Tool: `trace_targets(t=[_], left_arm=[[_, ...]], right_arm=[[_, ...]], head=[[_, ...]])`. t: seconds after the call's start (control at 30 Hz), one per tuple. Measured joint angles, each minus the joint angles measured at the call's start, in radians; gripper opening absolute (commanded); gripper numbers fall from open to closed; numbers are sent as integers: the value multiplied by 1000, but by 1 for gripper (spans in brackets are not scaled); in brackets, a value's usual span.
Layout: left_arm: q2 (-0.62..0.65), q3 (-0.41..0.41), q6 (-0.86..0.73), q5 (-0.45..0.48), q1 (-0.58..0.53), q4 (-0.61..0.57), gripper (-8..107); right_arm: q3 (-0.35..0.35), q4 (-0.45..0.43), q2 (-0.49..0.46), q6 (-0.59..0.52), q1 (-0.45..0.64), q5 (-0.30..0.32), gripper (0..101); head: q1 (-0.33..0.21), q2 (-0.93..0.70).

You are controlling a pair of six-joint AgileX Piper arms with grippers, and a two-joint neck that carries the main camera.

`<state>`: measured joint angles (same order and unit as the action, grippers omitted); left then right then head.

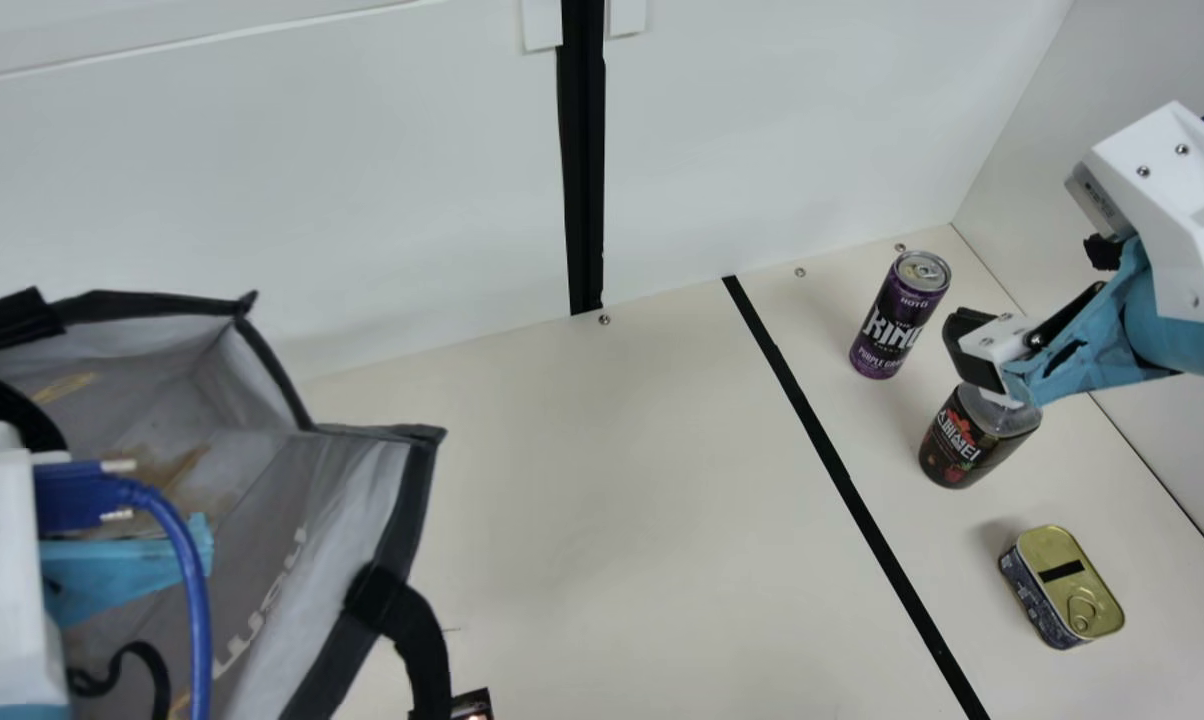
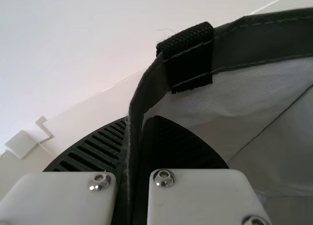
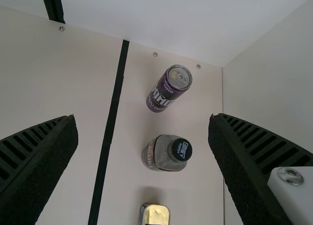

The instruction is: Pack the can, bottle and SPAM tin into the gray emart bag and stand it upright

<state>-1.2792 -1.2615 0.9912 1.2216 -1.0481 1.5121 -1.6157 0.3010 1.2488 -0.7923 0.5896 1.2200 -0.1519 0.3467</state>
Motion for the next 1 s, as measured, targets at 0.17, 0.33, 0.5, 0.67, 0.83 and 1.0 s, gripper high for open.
trace_targets(t=[0.17,0.33,0.5,0.67,0.83,1.0], left_arm=[[-6,55,42,-3,5,24,-8],[-17,90,68,-3,3,31,-8],[-33,110,81,-3,-9,0,-8],[-52,118,90,-3,-28,-41,-8],[-68,109,90,-1,-48,-107,-8],[-84,93,90,-1,-79,-193,-8]], right_arm=[[0,0,0,0,0,0,95],[0,0,0,0,0,0,95],[0,0,0,0,0,0,95],[0,0,0,0,0,0,95],[0,0,0,0,0,0,95],[0,0,0,0,0,0,95]], head=[[0,2],[0,0],[0,2],[0,2],[0,0],[0,2]])
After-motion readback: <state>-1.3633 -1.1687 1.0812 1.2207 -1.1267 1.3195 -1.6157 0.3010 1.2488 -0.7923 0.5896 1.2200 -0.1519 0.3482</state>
